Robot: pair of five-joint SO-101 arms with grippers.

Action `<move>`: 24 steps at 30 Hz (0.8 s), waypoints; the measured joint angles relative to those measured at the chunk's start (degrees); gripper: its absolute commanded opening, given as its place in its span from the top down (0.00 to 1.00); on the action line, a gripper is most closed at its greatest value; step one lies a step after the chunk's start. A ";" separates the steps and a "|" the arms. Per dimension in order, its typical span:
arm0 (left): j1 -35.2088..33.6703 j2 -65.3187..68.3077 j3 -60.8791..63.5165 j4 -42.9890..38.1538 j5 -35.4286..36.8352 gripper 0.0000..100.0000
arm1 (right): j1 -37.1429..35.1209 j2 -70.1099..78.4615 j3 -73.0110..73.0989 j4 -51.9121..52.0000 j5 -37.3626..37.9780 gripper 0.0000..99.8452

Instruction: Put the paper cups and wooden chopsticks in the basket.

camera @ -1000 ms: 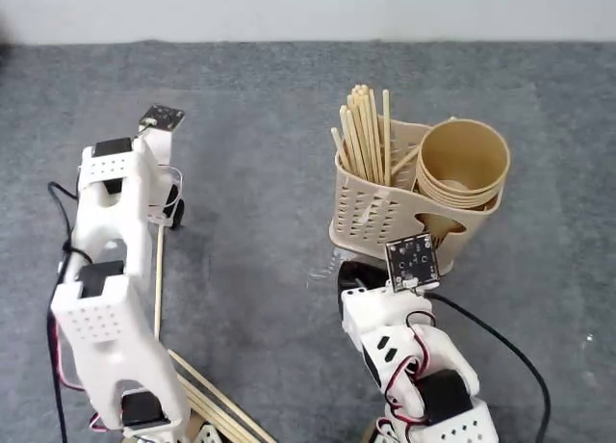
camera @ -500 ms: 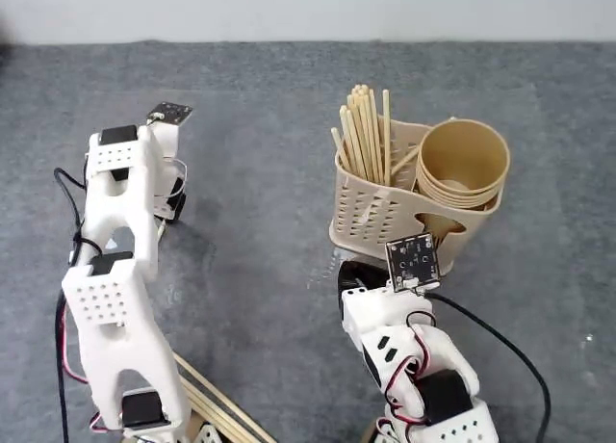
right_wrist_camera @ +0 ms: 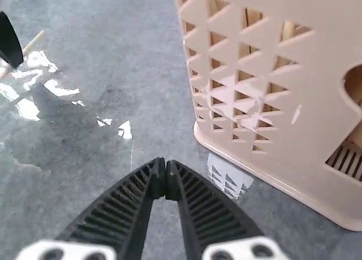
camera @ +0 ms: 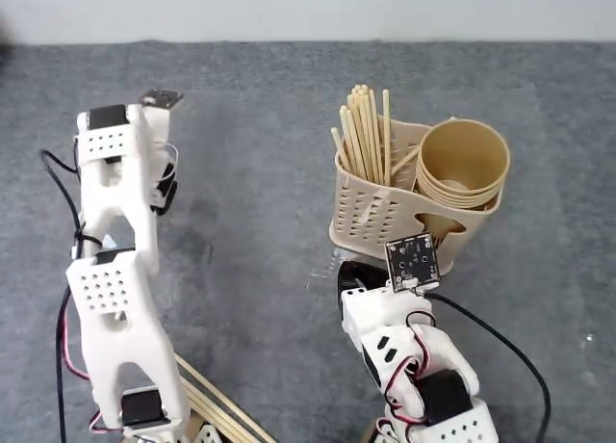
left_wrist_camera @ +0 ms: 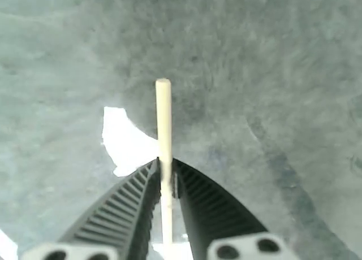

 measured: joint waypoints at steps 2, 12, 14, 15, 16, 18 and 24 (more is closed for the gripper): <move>0.44 -2.29 0.00 0.18 0.00 0.99 | 0.18 0.00 0.00 0.00 0.00 0.99; 7.38 -22.07 7.82 0.44 1.05 0.99 | 0.18 0.00 0.00 0.00 0.00 0.99; 9.85 -28.13 9.32 0.53 2.20 0.99 | 0.00 0.00 0.00 0.00 0.00 0.99; 11.08 -31.47 9.67 0.62 2.81 0.99 | 0.00 0.00 0.00 0.00 0.00 0.99; 12.57 -34.81 9.85 0.62 3.52 0.99 | 0.00 0.00 0.00 0.00 0.00 0.99; 16.00 -41.76 9.93 0.62 5.27 0.99 | 0.09 0.00 0.00 0.00 0.00 0.99; 26.99 -57.32 9.93 -1.85 10.81 0.99 | 7.91 0.00 0.00 -1.58 0.00 0.99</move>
